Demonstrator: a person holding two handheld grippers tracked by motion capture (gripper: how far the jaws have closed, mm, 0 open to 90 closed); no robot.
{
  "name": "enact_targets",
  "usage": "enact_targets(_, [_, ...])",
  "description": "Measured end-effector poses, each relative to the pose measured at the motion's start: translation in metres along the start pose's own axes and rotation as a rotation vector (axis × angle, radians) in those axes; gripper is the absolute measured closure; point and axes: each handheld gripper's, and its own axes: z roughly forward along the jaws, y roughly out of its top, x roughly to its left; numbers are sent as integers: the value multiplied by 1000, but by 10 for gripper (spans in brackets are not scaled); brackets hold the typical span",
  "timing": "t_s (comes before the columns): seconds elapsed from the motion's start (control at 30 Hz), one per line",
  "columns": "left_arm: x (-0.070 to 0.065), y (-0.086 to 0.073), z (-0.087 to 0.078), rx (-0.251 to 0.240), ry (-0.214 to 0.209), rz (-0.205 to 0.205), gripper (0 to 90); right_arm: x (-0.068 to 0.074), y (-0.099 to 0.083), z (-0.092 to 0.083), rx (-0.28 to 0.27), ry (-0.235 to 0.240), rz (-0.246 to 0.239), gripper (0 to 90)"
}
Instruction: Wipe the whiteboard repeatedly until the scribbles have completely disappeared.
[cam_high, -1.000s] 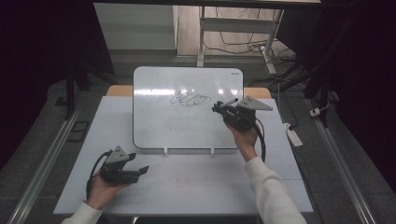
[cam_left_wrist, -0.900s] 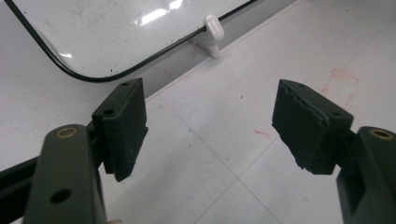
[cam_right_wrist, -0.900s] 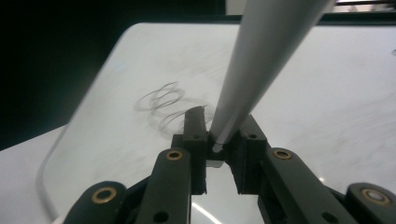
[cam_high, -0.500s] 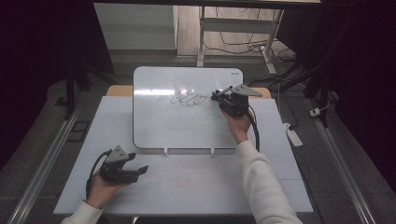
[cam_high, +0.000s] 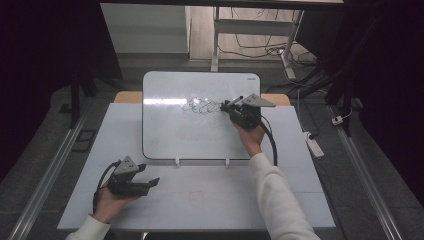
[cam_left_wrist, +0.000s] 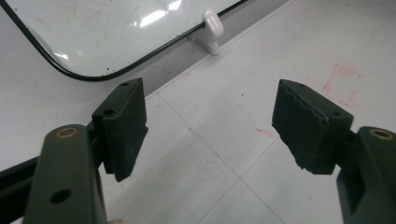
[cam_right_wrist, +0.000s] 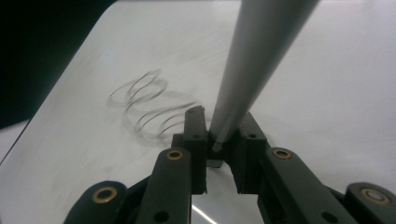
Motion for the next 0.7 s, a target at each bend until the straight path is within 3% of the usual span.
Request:
enact_targets(0.07, [0, 0, 0, 1, 2, 0, 272, 0, -1, 0, 2, 4, -13, 778])
enact_targets(0.1, [-1, 0, -1, 1, 1, 3, 273, -4, 0, -1, -4, 9, 9, 778])
enact_targets(0.17, [-2, 0, -1, -4, 1, 4, 272, -11, 4, -3, -35, -40, 36, 779])
enact_targets(0.23, [-2, 1, -1, -3, 1, 6, 272, -13, 4, -3, -51, -47, 59, 779])
enact_targets(0.27, [-1, 1, -1, -1, 0, 5, 273, -9, 3, -1, -48, -37, 59, 779])
enact_targets(0.3, [-1, 0, 0, 0, 0, 5, 273, -4, 1, 2, -32, 2, 52, 779])
enact_targets(0.33, [-1, 0, 0, 0, 0, 3, 272, 4, -2, 6, -11, 40, 20, 779])
enact_targets(0.37, [0, 0, 0, 0, 0, 2, 272, 8, -3, 8, -1, 45, -5, 779])
enact_targets(0.4, [-1, 0, -1, -1, 1, 1, 272, 9, -2, 8, 4, 38, -23, 779])
enact_targets(0.47, [-1, 0, -2, -2, 1, 3, 272, -5, 5, 4, -40, -19, 19, 780])
enact_targets(0.5, [-2, 0, -2, -4, 2, 2, 272, -5, 5, 4, -40, -19, 19, 780])
enact_targets(0.57, [-2, 0, -1, -5, 0, 4, 272, -17, 9, 1, -75, -54, 69, 779])
enact_targets(0.63, [-1, 0, -1, -1, -1, 6, 273, -14, 7, 3, -78, -44, 75, 780])
enact_targets(0.7, [0, 0, 0, 0, -1, 3, 273, -3, 2, 8, -52, 12, 51, 780])
